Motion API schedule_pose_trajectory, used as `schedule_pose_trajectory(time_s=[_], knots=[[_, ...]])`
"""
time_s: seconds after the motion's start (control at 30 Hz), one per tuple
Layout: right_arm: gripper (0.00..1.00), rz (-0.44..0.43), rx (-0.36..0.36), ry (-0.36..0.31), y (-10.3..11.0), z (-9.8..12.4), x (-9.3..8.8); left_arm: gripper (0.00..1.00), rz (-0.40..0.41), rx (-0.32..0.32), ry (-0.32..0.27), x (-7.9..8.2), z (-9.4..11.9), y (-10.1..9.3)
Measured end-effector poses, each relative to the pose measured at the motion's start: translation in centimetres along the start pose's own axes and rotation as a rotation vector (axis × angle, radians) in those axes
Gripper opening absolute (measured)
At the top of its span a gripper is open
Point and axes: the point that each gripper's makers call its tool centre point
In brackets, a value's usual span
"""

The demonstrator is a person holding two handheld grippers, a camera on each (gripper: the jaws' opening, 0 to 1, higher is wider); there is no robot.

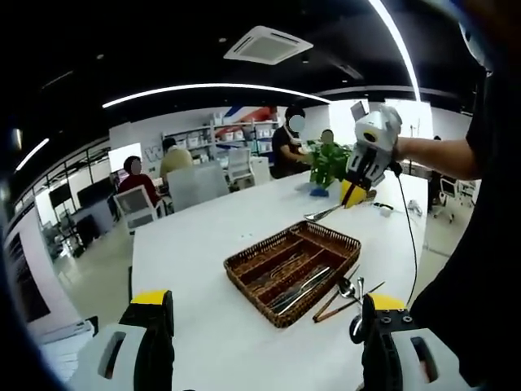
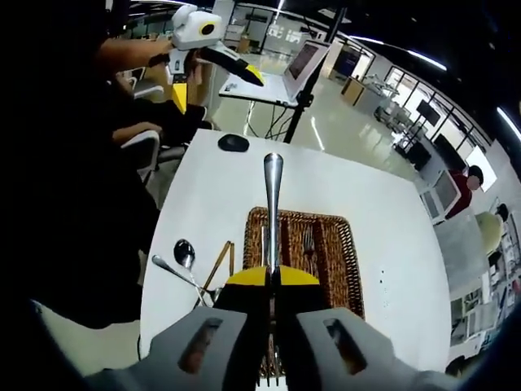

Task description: Arrange the knives, forks, and spoons in their matching storage slots by inserting each utensil handle-first until every utensil is classified and aligned in the correct compartment

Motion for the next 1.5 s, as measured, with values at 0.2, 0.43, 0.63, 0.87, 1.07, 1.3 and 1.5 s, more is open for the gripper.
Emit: schedule_pose_trajectory(time_s=[0.2,0.43,0.63,0.87,1.07,1.3,1.5], knots=[[0.0,-0.002,-0.001,0.004,-1.1,-0.5,0.0,1.0,0.007,0.007,0.004,-0.2,0.1,0.7],[0.0,0.002,0.0,0.013,-2.2,-1.2,-0.3,1.0,0.016,0.008,0.004,-0.4,0.1,1.1],[0.0,0.016,-0.016,0.028,-3.5,-1.7,-0.6,1.0,0.03,0.018,-0.012,-0.4,0.3,1.6],[0.0,0.019,-0.029,0.028,-5.0,-2.1,0.0,1.0,0.054,0.026,-0.03,-0.5,0.5,2.3],[0.0,0.035,-0.015,0.048,-6.0,-3.0,-0.1,1.0,0.046,0.01,-0.007,-1.1,0.6,2.0],[0.0,0.034,-0.015,0.061,-7.6,-3.9,-0.6,1.0,0.03,0.0,-0.019,-0.8,0.4,1.8],[0.0,0.035,-0.024,0.067,-8.6,-4.2,-0.9,1.0,0.036,-0.005,-0.022,-0.7,0.5,2.0]])
Point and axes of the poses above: the point that each gripper's makers call its tool centre point, and the gripper's own axes: z roughly backward along the fingers, y roughly to its left, x roughly out of its top, and after that the axes turned 10 degrees about -y, right-handed
